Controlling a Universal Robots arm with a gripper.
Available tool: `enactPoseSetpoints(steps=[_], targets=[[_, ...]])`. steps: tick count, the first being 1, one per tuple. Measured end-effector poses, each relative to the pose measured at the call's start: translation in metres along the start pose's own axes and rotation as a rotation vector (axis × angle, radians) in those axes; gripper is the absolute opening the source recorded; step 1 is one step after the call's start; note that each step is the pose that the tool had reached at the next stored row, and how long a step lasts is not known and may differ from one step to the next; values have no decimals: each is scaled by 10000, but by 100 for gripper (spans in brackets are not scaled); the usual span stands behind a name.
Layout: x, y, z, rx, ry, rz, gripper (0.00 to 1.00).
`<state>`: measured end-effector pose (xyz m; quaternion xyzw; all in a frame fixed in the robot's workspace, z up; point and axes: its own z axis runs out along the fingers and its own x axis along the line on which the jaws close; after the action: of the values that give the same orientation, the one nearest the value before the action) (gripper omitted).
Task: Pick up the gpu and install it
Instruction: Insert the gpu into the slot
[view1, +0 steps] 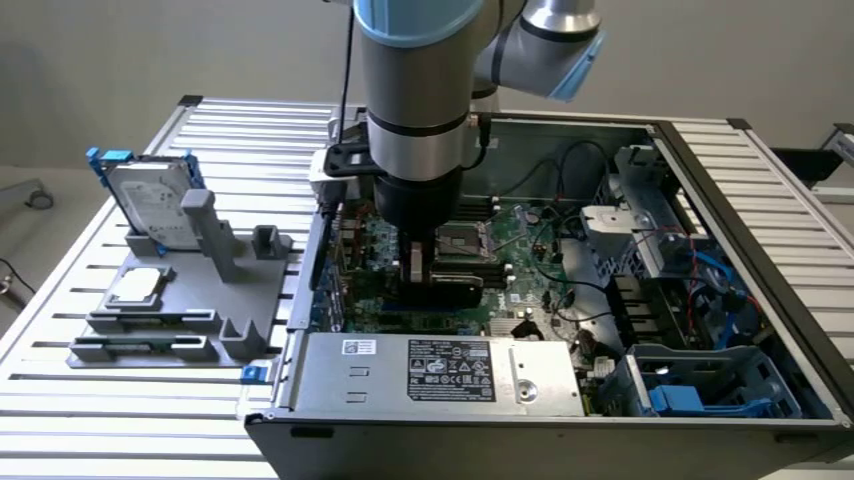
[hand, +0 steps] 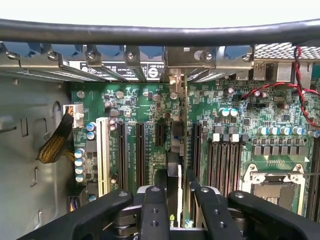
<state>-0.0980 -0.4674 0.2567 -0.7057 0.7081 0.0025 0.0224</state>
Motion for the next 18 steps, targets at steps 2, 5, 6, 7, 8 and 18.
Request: enactPoseSetpoints(steps=[2,5,6,7,8,18], targets=[[0,2,2,0,-1,-11,26],[0,2,4,0,-5,-26,26],[0,2,4,0,-5,-29,26],[0,3,4,-3,-7,-30,27],[0,6,5,-4,-9,-27,27],[-6,-6,-163,-39,-37,-40,40]])
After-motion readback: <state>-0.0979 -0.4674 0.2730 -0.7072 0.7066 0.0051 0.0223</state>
